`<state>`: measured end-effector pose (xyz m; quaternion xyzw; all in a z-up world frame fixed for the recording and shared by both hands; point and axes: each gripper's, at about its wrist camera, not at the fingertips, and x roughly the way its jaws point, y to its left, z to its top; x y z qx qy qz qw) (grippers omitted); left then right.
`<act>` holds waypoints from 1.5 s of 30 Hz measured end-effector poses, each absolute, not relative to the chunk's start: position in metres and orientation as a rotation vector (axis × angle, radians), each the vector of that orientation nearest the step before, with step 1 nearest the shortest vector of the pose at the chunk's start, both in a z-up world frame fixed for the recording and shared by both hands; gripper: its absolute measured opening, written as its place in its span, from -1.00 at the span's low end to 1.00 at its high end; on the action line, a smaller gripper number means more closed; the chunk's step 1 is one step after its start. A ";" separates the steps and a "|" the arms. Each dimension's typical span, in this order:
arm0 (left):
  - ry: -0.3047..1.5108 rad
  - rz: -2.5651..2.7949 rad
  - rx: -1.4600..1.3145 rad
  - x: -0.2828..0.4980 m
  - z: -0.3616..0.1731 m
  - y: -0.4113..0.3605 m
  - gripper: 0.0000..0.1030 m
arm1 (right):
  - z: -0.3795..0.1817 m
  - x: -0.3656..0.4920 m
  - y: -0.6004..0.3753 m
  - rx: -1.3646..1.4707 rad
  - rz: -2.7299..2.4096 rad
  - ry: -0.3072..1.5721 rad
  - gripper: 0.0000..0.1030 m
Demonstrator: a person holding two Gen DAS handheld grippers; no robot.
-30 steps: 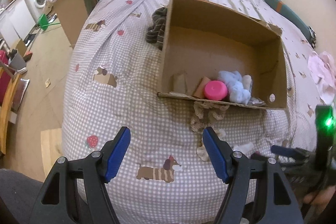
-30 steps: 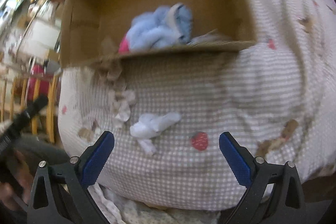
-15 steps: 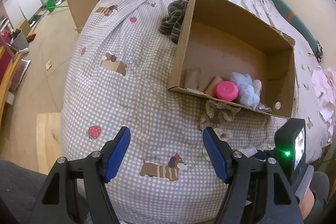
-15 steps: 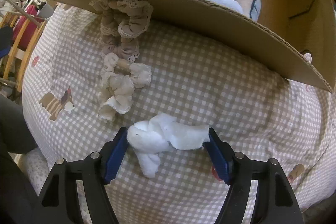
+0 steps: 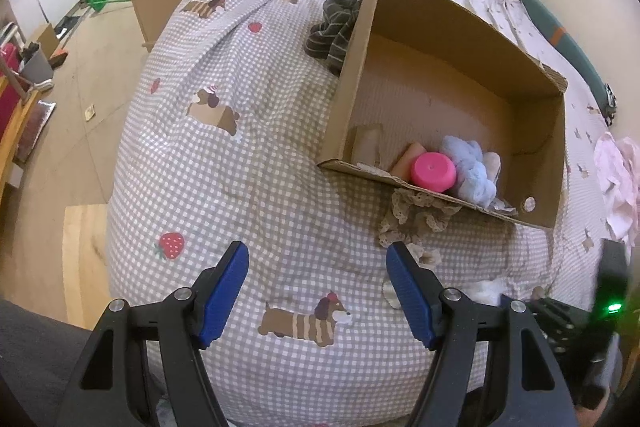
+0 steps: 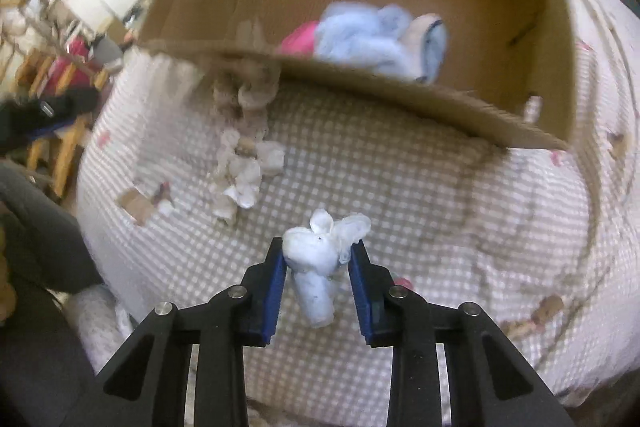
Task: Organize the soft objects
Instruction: 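Carry the white sock over the box with the right tool, then open the right tool to drop the sock into the box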
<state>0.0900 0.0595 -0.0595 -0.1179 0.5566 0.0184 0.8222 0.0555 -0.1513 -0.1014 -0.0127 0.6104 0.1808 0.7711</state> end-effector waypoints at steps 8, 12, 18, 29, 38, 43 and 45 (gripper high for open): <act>1.217 0.035 -0.211 0.092 -0.066 0.051 0.33 | -0.026 0.068 -0.190 0.131 0.359 1.128 -0.36; 1.228 0.036 -0.203 0.093 -0.070 0.049 0.33 | -0.010 0.093 -0.205 0.153 0.329 1.100 -0.36; 1.249 0.033 -0.185 0.095 -0.078 0.044 0.33 | -0.013 0.128 -0.200 0.148 0.279 1.096 -0.36; 1.250 0.021 -0.135 0.096 -0.082 0.034 0.33 | -0.054 0.145 -0.205 0.202 0.217 1.190 -0.36; 1.249 0.015 -0.139 0.096 -0.082 0.034 0.33 | -0.051 0.142 -0.211 0.201 0.187 1.163 -0.35; 1.247 0.013 -0.131 0.095 -0.082 0.033 0.33 | -0.048 0.141 -0.213 0.230 0.195 1.154 0.02; 1.242 0.019 -0.121 0.095 -0.081 0.033 0.33 | -0.044 0.139 -0.212 0.227 0.200 1.137 0.30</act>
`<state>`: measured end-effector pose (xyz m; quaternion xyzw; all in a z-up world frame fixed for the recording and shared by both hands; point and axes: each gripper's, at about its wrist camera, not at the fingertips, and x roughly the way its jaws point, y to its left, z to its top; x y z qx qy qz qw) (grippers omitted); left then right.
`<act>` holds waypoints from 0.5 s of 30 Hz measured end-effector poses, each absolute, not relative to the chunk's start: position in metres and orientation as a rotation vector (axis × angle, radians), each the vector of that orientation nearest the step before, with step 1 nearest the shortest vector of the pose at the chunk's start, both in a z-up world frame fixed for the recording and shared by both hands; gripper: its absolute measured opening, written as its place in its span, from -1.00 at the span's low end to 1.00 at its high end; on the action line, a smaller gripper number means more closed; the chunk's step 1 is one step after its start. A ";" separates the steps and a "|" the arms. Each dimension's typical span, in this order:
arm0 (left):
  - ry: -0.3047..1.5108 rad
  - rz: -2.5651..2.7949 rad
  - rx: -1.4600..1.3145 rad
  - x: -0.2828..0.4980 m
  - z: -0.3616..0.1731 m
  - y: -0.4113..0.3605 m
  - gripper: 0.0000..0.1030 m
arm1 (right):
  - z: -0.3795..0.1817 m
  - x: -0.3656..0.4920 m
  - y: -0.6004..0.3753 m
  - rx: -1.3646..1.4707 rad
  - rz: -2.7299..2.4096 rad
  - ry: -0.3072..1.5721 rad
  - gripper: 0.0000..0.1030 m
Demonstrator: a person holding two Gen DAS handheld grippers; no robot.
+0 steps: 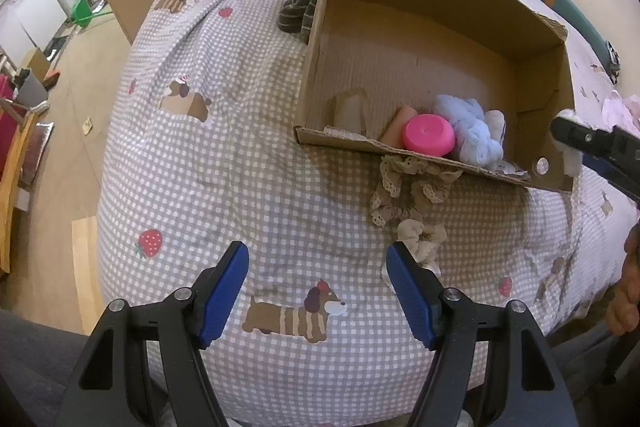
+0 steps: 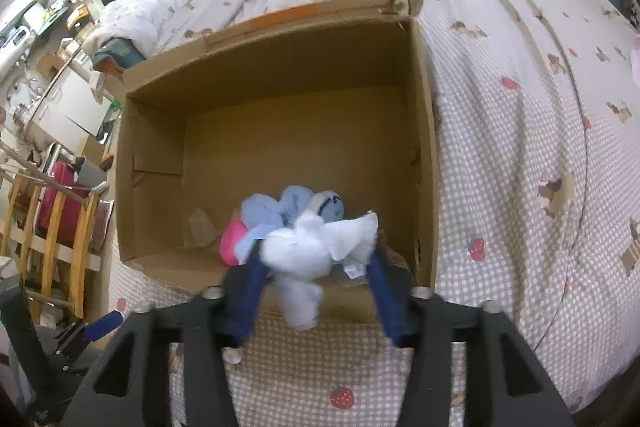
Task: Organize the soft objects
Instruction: 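Open the right tool to drop the sock into the box, then lower the right tool onto the white scrunchie and close on it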
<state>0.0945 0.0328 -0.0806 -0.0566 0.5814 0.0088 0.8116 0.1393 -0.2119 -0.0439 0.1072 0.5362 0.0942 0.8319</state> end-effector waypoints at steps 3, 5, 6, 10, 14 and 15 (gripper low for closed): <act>1.234 0.030 -0.110 0.094 -0.079 0.034 0.33 | -0.037 0.135 -0.213 0.239 0.190 1.101 0.42; 1.235 0.031 -0.116 0.094 -0.079 0.035 0.33 | -0.033 0.131 -0.214 0.265 0.196 1.091 0.45; 1.234 0.034 -0.118 0.094 -0.078 0.036 0.33 | -0.032 0.128 -0.214 0.273 0.196 1.090 0.45; 1.227 0.037 -0.133 0.095 -0.075 0.037 0.33 | -0.027 0.114 -0.211 0.270 0.209 1.083 0.45; 1.181 0.065 -0.123 0.093 -0.066 0.040 0.33 | -0.030 0.101 -0.212 0.316 0.216 1.091 0.45; 1.169 0.070 -0.121 0.093 -0.063 0.041 0.33 | -0.033 0.098 -0.212 0.330 0.217 1.100 0.45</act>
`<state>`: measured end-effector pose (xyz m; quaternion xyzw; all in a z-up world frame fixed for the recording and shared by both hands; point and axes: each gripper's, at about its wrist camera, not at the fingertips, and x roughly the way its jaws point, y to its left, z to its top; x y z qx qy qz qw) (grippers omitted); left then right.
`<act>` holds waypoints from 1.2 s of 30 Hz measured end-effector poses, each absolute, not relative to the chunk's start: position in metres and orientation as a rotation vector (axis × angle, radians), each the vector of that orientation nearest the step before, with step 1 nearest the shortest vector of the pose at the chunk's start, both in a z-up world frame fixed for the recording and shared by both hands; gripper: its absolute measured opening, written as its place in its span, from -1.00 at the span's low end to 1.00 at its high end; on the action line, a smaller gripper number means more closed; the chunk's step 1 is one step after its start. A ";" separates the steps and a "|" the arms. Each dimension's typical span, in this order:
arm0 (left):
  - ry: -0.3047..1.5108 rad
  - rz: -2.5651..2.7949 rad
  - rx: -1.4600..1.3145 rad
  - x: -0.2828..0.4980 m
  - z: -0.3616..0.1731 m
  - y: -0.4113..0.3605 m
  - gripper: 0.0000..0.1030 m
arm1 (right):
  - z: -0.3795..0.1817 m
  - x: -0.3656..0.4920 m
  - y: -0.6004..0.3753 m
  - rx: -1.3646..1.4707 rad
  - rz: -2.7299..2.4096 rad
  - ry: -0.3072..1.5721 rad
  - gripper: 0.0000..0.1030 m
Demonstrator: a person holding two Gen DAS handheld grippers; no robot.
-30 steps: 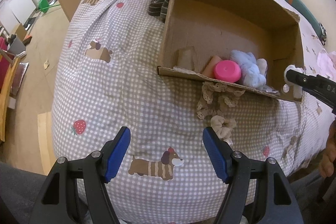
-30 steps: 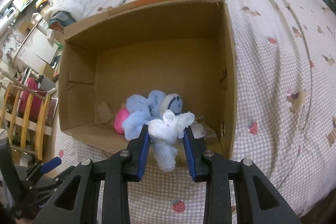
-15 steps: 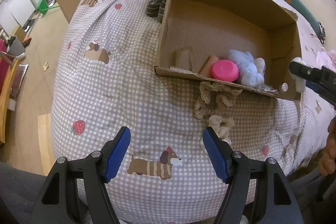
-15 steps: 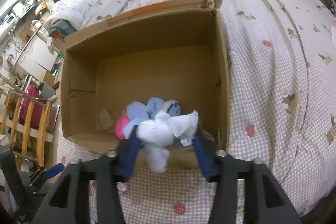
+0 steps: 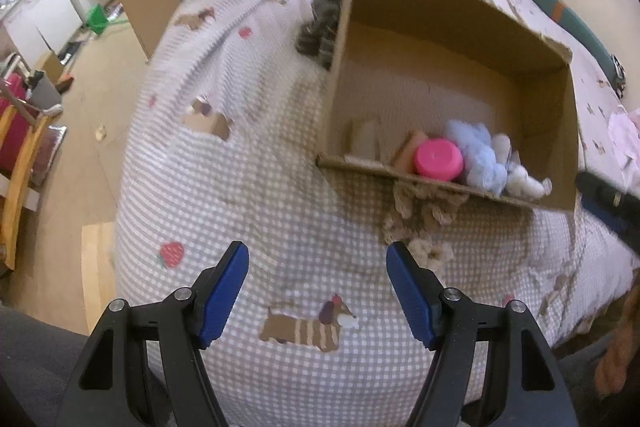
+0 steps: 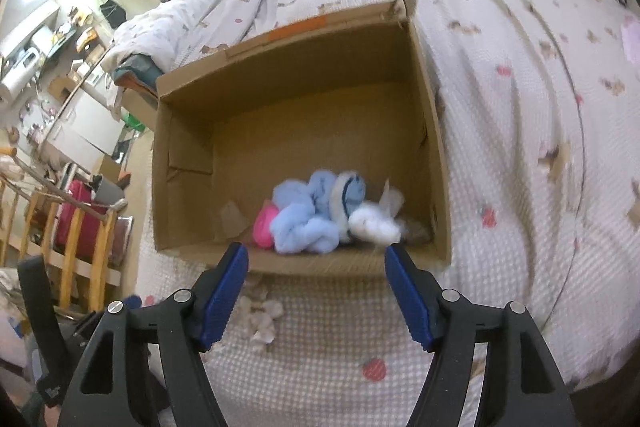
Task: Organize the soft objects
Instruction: 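Lower the right tool onto the white scrunchie and close on it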
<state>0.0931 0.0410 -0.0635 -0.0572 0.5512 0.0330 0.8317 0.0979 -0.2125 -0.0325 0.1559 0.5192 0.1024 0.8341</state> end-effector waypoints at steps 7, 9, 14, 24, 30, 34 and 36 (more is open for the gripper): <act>1.135 0.082 -0.145 0.092 -0.054 0.047 0.33 | -0.043 0.079 -0.195 0.325 0.241 1.141 0.45; 1.129 0.087 -0.147 0.092 -0.053 0.048 0.33 | -0.048 0.072 -0.188 0.323 0.250 1.157 0.45; 1.101 0.100 -0.136 0.091 -0.047 0.050 0.33 | -0.068 0.061 -0.172 0.332 0.261 1.229 0.45; 1.079 0.154 -0.209 0.090 -0.040 0.069 0.33 | -0.106 0.074 -0.139 0.278 0.309 1.376 0.45; 1.097 0.148 -0.207 0.090 -0.043 0.069 0.33 | -0.121 0.085 -0.106 0.217 0.320 1.410 0.42; 1.105 0.146 -0.209 0.089 -0.045 0.069 0.33 | -0.130 0.091 -0.087 0.161 0.315 1.426 -0.14; 1.107 0.147 -0.207 0.089 -0.046 0.069 0.33 | -0.138 0.096 -0.084 0.186 0.328 1.461 -0.46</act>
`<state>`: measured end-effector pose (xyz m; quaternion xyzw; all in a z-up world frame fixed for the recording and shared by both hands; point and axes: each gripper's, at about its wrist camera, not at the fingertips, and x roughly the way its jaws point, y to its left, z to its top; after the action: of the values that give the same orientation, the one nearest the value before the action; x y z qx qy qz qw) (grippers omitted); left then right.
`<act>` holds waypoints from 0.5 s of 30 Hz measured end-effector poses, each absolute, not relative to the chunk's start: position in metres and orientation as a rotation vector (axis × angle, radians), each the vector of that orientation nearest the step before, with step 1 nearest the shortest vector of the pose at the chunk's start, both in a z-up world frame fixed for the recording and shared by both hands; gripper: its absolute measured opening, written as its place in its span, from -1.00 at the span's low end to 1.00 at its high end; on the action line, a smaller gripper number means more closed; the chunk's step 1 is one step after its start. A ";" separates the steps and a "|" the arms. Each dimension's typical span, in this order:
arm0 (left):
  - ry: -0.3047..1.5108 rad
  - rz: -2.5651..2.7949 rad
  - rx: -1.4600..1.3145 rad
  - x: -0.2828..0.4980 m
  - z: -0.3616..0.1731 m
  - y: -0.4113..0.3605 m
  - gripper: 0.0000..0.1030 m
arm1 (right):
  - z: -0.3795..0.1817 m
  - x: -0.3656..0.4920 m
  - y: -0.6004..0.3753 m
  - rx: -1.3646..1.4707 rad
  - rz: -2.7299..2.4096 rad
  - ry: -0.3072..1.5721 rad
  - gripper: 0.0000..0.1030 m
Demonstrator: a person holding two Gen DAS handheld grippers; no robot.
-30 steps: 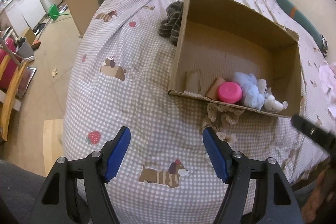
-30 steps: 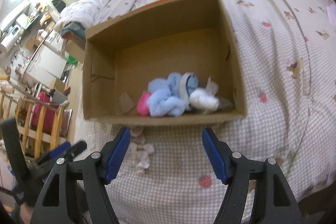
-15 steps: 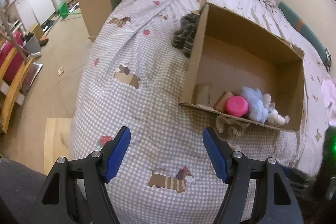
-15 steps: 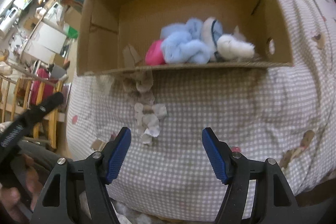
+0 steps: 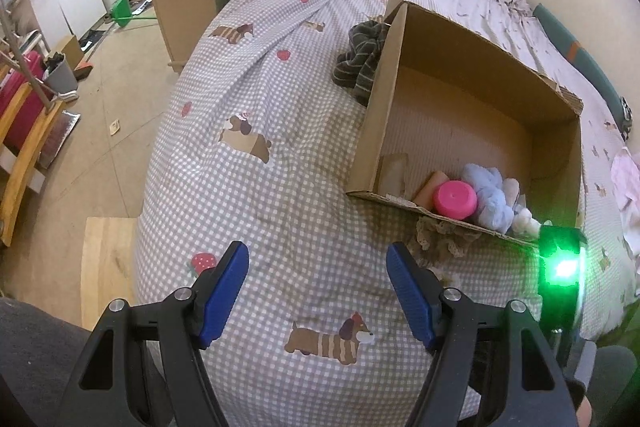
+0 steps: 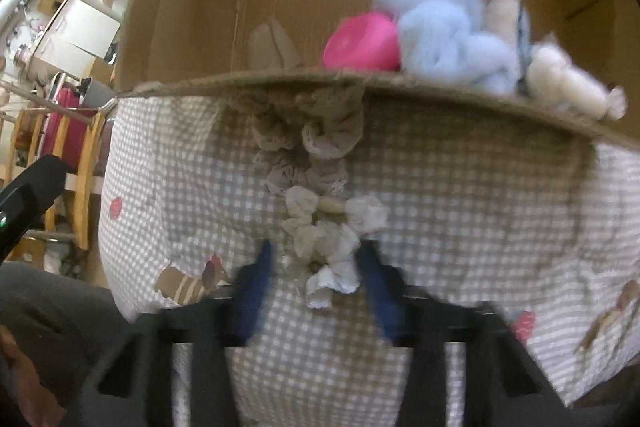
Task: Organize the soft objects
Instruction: 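Lower the right tool onto the white scrunchie and close on it, then grasp the beige lace scrunchie with the left tool while the right tool holds the white scrunchie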
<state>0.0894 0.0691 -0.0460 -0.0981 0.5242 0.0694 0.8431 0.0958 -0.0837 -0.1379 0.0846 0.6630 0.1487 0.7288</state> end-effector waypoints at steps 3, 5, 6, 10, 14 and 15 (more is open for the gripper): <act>1.119 0.141 -0.209 0.090 -0.049 0.068 0.33 | -0.140 0.094 -0.088 0.206 0.324 1.466 -0.67; 1.133 0.125 -0.214 0.091 -0.052 0.066 0.33 | -0.134 0.092 -0.096 0.209 0.326 1.448 -0.69; 1.137 0.112 -0.221 0.092 -0.053 0.064 0.33 | -0.131 0.091 -0.099 0.208 0.326 1.434 -0.70; 1.149 0.053 -0.220 0.093 -0.056 0.054 0.33 | -0.119 0.084 -0.123 0.240 0.326 1.406 -0.70; 1.177 -0.009 -0.195 0.097 -0.066 0.036 0.33 | -0.104 0.075 -0.152 0.301 0.311 1.365 -0.70; 1.181 -0.023 -0.184 0.099 -0.068 0.032 0.33 | -0.102 0.074 -0.158 0.316 0.305 1.358 -0.70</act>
<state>0.0989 0.0320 -0.0676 -0.0867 0.5558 -0.0107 0.8267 0.0736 -0.1576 -0.1016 0.1447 0.6228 0.1397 0.7561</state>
